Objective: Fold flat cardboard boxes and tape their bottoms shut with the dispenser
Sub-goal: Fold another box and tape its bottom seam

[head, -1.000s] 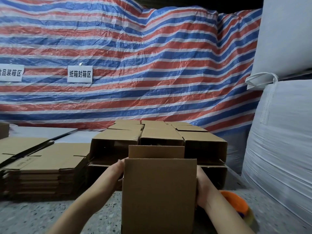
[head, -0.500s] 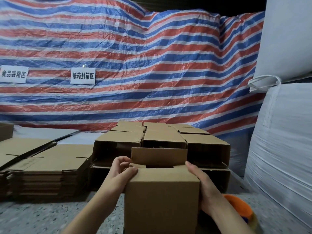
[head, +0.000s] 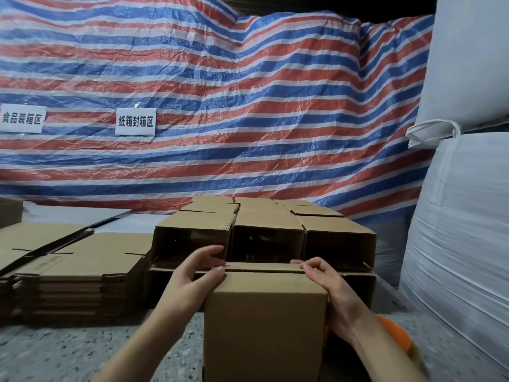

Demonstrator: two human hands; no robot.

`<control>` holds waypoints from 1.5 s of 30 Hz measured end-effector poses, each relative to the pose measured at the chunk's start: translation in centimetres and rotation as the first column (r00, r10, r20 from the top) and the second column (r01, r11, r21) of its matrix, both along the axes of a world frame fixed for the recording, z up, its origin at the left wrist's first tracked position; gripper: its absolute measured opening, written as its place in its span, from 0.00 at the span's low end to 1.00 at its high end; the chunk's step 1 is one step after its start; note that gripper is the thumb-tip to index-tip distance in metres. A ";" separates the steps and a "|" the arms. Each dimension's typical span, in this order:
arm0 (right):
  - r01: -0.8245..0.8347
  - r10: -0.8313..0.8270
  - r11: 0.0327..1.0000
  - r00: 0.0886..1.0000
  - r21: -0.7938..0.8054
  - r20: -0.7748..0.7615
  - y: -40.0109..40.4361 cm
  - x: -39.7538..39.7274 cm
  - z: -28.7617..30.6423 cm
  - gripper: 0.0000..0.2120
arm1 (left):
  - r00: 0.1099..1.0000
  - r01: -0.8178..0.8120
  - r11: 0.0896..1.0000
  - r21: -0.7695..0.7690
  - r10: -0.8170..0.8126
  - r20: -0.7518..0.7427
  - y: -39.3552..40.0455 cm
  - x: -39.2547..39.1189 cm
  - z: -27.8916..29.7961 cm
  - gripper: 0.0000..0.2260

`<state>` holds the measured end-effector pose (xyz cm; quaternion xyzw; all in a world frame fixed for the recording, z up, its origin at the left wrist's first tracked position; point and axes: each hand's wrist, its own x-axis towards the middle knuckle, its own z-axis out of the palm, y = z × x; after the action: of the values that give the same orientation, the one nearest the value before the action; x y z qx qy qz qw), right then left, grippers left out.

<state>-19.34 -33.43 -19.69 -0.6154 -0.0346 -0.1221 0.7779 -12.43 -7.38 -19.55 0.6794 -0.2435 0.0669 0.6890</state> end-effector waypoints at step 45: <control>-0.095 -0.680 -0.056 0.733 -0.994 -0.031 -7.0 -2.5 -5.3 0.18 | 0.927 -0.047 0.468 0.883 -0.309 0.213 -5.5 -2.8 5.3 0.22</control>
<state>-21.79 -40.44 -24.98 -0.9635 0.2568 -0.0611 0.0451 -15.24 -12.88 -14.24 0.8905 -0.4116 -0.0032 0.1941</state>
